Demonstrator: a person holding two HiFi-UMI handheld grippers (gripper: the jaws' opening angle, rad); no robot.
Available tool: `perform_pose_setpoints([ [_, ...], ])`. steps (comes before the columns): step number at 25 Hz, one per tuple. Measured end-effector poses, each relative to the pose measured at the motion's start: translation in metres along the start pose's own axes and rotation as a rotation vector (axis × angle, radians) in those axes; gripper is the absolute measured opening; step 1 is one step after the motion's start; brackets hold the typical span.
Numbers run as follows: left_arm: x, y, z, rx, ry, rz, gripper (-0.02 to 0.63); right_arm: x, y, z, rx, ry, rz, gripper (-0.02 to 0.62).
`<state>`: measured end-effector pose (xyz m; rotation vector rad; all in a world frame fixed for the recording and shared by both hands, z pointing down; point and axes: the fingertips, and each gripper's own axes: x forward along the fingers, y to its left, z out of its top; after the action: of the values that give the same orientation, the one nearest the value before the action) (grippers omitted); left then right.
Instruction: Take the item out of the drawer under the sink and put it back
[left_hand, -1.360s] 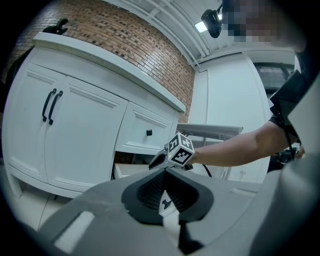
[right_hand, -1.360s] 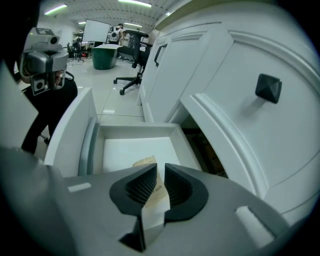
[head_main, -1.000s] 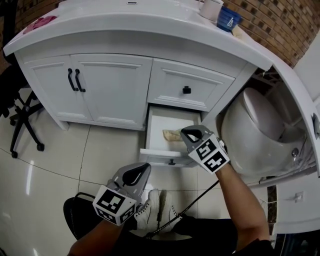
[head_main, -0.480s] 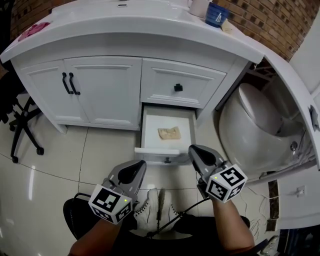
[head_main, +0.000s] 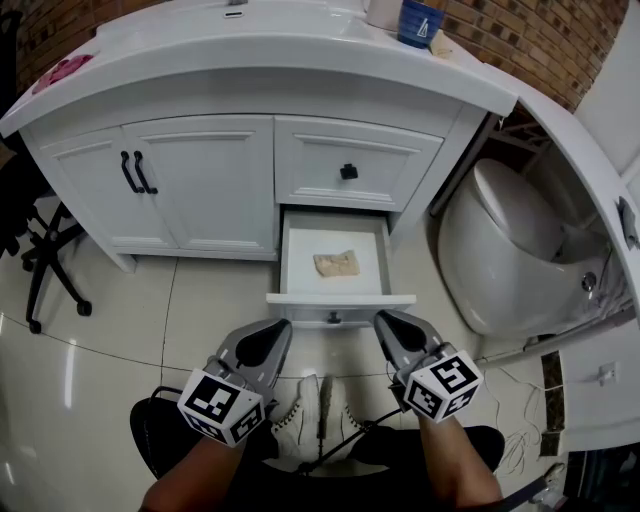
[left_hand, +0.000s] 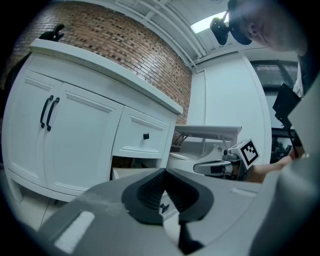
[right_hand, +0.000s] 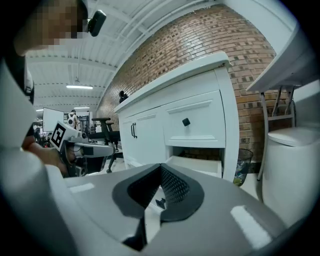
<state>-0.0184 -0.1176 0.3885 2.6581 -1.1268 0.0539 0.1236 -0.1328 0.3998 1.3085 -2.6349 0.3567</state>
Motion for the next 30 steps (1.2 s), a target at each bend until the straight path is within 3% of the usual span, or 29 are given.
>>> perform_pose_setpoints([
  [11, -0.009, -0.014, 0.014, 0.018, -0.019, -0.009, 0.006, -0.014, 0.016, 0.01, 0.006, -0.016, 0.007, 0.008],
  [30, -0.065, -0.076, 0.026, 0.088, -0.057, -0.013, 0.006, -0.094, 0.072, 0.03, -0.021, -0.108, -0.007, 0.008],
])
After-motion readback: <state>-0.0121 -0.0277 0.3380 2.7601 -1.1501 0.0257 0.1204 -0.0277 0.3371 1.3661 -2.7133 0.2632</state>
